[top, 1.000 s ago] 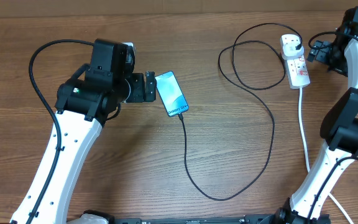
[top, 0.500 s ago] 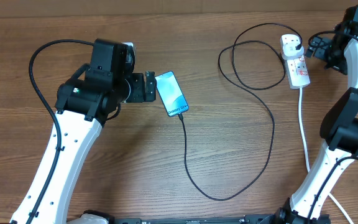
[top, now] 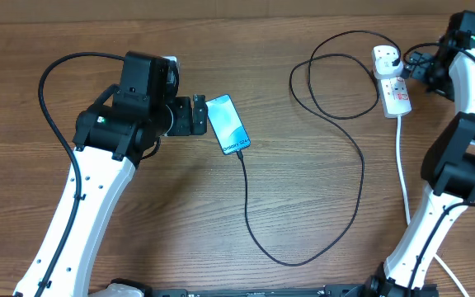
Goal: Plug charger to phone and switch on socket
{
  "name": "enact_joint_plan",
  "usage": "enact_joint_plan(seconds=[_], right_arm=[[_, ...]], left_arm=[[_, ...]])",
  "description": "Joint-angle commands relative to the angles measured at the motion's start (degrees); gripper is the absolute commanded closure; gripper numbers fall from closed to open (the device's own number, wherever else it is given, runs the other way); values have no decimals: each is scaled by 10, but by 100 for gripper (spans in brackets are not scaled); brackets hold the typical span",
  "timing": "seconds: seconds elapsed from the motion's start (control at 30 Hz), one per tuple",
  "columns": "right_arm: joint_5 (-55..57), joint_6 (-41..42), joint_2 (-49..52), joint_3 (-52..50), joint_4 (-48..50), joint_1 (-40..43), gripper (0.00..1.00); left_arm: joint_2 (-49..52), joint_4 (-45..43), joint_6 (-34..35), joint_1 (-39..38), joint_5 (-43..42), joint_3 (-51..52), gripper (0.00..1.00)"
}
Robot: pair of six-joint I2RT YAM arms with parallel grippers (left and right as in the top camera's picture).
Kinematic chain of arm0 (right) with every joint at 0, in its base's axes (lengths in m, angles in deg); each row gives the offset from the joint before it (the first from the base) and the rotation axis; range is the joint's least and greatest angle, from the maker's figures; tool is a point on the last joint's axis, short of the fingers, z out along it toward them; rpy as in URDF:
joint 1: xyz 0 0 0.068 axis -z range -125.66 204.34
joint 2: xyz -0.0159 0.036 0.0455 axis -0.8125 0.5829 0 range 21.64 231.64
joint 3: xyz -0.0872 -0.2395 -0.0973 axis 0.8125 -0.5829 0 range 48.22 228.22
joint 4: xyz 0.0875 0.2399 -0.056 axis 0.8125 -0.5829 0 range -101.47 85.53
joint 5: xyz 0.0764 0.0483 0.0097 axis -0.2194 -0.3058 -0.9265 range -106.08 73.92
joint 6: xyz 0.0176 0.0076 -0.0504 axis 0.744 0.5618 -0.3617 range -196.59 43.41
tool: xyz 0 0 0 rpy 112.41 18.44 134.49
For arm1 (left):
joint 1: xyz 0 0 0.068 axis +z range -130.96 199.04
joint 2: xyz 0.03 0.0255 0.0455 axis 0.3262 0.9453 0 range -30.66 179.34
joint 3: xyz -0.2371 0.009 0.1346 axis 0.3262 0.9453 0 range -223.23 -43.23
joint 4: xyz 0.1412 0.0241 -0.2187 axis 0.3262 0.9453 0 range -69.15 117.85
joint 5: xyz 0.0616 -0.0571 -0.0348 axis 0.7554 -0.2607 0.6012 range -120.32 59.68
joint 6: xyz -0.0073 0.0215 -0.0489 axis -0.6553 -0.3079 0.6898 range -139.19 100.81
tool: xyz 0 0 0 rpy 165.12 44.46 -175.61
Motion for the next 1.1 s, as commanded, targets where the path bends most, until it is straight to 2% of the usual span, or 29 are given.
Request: enact_joint_plan(seconds=[0.0,0.23,0.53,1.07], right_arm=[[28,25,12,3,3,-11,0],[50,49,28,3,7,-11,0],[-16,53,28,3,15,-9,0],[-22,68,31,3,10,-9,0]], left_arm=[[2,-3,-10,0,8,1,0],[2,-2,-11,0,8,1,0],[2,-3,-10,0,8,1,0],[2,-2,-10,0,7,1,0]])
